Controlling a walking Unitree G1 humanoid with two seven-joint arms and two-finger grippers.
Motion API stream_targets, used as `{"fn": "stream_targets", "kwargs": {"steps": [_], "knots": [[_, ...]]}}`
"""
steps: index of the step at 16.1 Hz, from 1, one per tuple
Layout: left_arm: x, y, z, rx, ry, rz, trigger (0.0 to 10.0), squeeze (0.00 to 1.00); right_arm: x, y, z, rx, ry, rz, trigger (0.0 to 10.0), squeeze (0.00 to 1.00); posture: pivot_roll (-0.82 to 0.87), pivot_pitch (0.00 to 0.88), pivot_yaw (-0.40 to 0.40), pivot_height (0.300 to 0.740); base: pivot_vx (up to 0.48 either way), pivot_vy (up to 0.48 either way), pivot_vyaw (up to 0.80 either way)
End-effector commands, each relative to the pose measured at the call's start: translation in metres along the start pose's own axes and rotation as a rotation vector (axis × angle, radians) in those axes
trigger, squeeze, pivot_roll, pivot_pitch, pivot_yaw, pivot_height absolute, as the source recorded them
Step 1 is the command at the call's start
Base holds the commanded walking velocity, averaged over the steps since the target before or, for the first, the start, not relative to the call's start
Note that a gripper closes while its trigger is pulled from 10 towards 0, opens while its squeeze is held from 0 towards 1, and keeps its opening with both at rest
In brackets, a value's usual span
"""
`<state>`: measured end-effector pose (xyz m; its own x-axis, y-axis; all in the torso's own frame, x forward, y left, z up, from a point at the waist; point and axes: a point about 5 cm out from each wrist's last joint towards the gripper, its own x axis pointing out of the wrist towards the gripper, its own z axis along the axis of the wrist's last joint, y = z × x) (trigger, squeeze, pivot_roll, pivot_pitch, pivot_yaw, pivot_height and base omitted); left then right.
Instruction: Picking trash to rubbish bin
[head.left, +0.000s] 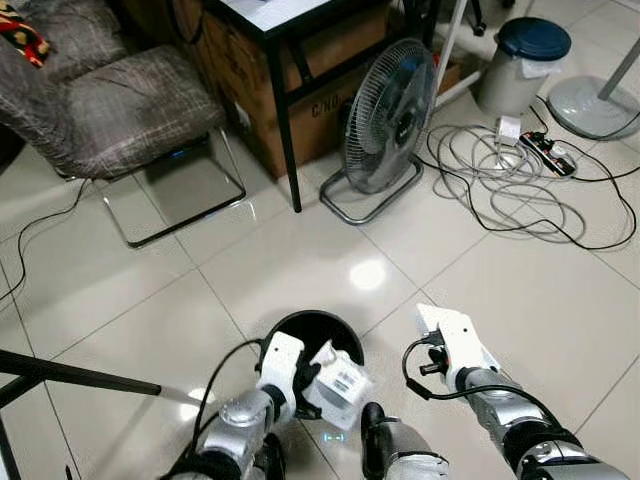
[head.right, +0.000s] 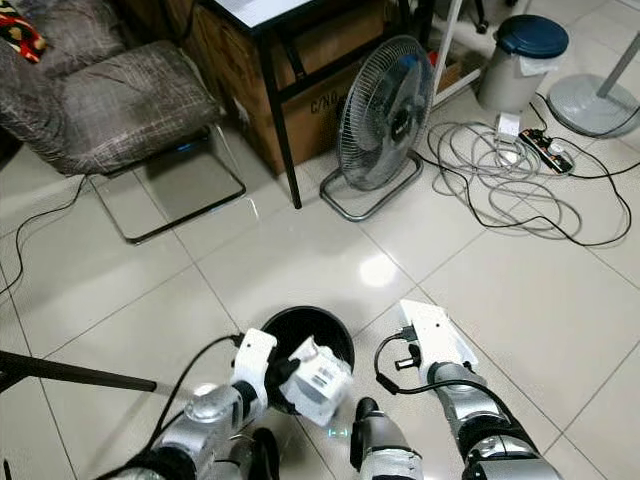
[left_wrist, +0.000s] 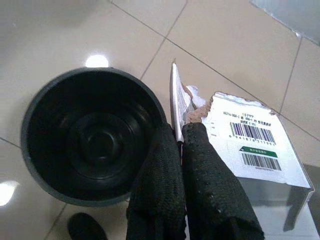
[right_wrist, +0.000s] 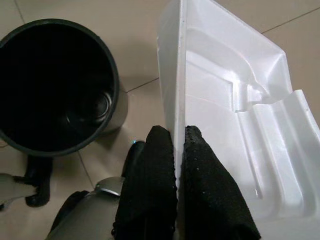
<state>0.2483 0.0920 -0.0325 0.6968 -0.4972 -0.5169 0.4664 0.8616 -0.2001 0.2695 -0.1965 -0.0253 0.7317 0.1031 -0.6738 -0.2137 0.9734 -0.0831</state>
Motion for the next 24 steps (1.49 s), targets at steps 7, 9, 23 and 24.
{"fn": "stream_targets", "kwargs": {"steps": [7, 9, 23, 24], "knots": [[0.005, -0.01, -0.002, -0.006, 0.015, -0.004, 0.0, 0.0, -0.003, -0.002, -0.012, 0.018, 0.034, -0.002, 10.0, 0.0, -0.18, 0.265, 0.055, 0.74, 0.0, 0.0, 0.0], [0.006, -0.012, -0.001, -0.006, 0.012, -0.008, 1.0, 0.0, -0.003, -0.002, -0.013, 0.017, 0.034, -0.001, 10.0, 0.0, -0.19, 0.266, 0.057, 0.74, 0.0, 0.0, 0.0], [0.007, -0.016, -0.001, -0.008, 0.014, -0.037, 10.0, 0.87, -0.003, -0.002, -0.014, 0.017, 0.036, -0.005, 10.0, 0.0, -0.2, 0.263, 0.064, 0.74, 0.0, 0.0, 0.0], [0.007, -0.016, -0.001, -0.008, 0.014, -0.037, 10.0, 0.87, -0.003, -0.001, -0.014, 0.018, 0.035, -0.005, 10.0, 0.0, -0.2, 0.263, 0.064, 0.74, 0.0, 0.0, 0.0]]}}
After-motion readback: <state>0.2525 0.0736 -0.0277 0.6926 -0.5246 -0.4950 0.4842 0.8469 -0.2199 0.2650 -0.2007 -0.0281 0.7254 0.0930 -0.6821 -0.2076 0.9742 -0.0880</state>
